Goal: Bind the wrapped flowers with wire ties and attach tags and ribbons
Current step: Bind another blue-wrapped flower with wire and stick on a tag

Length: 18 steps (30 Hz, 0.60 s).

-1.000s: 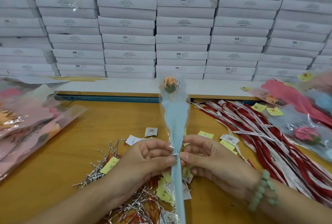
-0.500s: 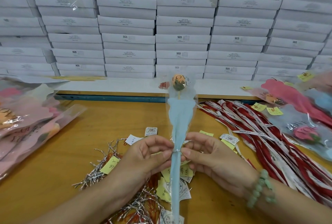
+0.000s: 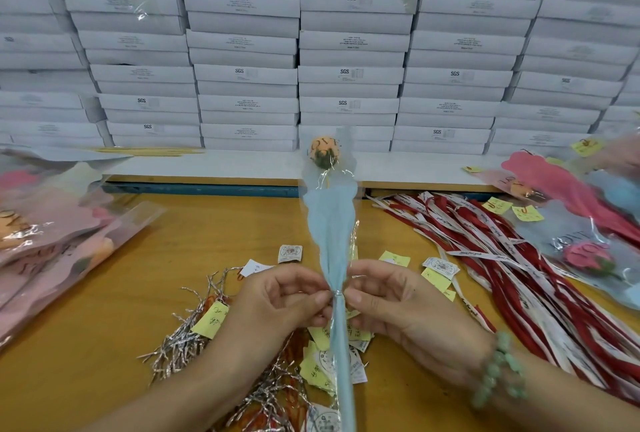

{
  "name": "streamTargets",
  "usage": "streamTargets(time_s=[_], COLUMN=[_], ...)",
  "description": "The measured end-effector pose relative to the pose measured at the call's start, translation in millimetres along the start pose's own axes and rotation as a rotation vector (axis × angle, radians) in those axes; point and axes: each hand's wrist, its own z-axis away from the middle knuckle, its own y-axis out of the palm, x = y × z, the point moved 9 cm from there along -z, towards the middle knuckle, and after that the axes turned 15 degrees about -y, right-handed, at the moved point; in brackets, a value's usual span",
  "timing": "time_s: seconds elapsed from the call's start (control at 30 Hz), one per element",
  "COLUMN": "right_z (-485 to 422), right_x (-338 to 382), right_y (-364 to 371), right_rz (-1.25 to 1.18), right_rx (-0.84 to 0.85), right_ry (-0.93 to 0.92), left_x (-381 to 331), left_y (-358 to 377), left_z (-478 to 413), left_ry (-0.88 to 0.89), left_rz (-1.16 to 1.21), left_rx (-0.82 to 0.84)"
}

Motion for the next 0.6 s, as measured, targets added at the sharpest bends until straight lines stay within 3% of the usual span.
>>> streamTargets(time_s=[0.17, 0.37, 0.6], right_z=[0.0, 0.5, -0.4], right_x=[-0.4, -1.2, 1.3], right_y=[0.0, 0.7, -4.0], right_rz=[0.004, -0.002, 0.109], right_rx=[-0.005, 0.013, -0.001], right_ry=[-0.002, -0.008, -0.04], left_x=[2.1, -9.9, -6.0], left_y=[2.0, -8.6, 1.1], left_z=[1.3, 3.3, 7.5], left_ry=[0.0, 0.071, -0.06], left_rz=[-0.017, -0.175, -0.143], left_rx=[0.002, -0.144, -0.103])
